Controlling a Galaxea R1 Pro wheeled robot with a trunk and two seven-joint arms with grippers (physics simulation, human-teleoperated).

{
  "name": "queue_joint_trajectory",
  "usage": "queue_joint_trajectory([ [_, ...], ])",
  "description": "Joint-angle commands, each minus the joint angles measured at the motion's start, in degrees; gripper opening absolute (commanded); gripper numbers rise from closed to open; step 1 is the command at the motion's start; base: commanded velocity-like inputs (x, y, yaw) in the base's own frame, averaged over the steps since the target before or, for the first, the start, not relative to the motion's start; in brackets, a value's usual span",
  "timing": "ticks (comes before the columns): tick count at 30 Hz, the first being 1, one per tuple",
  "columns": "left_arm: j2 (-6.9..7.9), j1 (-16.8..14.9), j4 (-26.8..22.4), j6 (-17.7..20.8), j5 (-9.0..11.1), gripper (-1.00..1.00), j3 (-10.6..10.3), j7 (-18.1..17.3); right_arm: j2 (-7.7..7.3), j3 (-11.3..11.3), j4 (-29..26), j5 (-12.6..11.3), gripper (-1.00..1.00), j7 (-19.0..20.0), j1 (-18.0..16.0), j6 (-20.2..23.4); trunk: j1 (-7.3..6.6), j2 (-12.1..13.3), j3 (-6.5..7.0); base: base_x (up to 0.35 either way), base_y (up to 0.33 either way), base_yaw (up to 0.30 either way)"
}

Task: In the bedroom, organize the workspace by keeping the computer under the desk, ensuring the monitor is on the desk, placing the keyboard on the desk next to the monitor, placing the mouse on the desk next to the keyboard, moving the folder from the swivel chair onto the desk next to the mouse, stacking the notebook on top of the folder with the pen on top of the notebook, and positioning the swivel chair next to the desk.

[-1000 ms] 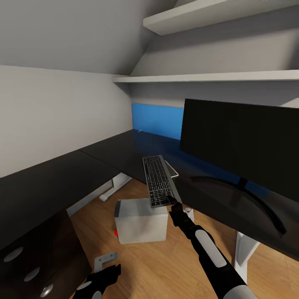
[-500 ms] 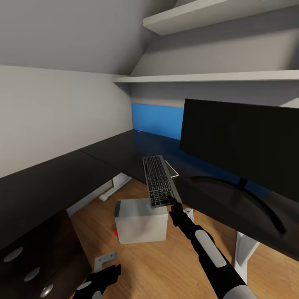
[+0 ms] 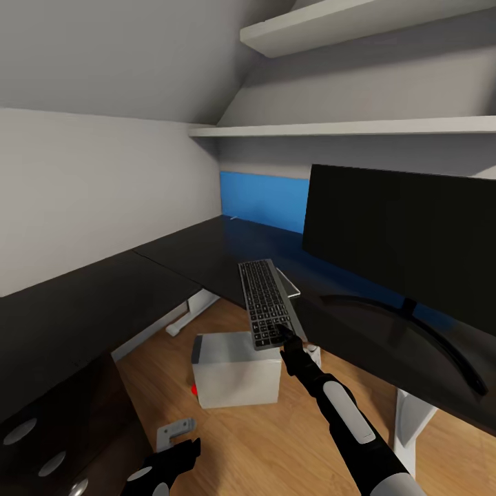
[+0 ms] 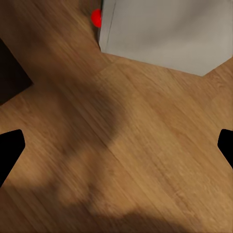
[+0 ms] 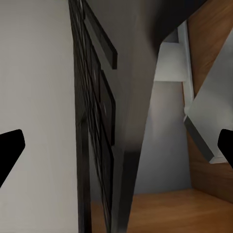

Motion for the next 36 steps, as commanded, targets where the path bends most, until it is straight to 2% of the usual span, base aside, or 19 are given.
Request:
queue_joint_trajectory([
  [1, 0.02, -0.04, -0.07, 0.1, 0.6, 1.0, -0.09, 0.55, 0.0, -0.01, 0.0, -0.41, 1.0, 0.06, -0.03, 0.11, -0.01, -0.03, -0.05, 0.006, 0.004, 0.0],
  [8, 0.02, -0.04, -0.07, 0.1, 0.59, 1.0, -0.09, 0.55, -0.02, -0.01, -0.04, -0.36, 1.0, 0.06, -0.03, 0.11, -0.01, -0.03, -0.05, 0.002, 0.001, 0.0],
  [9, 0.02, -0.04, -0.07, 0.1, 0.59, 1.0, -0.09, 0.55, -0.03, -0.01, -0.05, -0.35, -1.0, 0.06, -0.03, 0.11, -0.01, -0.03, -0.05, 0.0, 0.0, 0.0],
  [21, 0.02, -0.04, -0.07, 0.06, 0.59, 1.0, -0.09, 0.55, 0.0, 0.07, -0.09, -0.33, -1.0, 0.06, -0.03, 0.11, -0.01, -0.03, -0.05, 0.0, 0.0, 0.0],
  [31, -0.07, -0.03, 0.08, 0.1, 0.59, 1.0, -0.13, 0.8, 0.0, 0.29, -0.76, -0.36, -1.0, 0.35, -0.03, 0.11, -2.2, 3.98, 1.74, 0.0, 0.0, 0.0],
  [36, -0.21, -0.04, 3.63, 0.11, 0.54, 1.0, -0.5, 0.84, -0.09, 0.25, -3.96, -0.41, -1.0, 0.48, 0.03, 0.17, -3.3, 5.99, 2.64, 0.0, 0.0, 0.0],
])
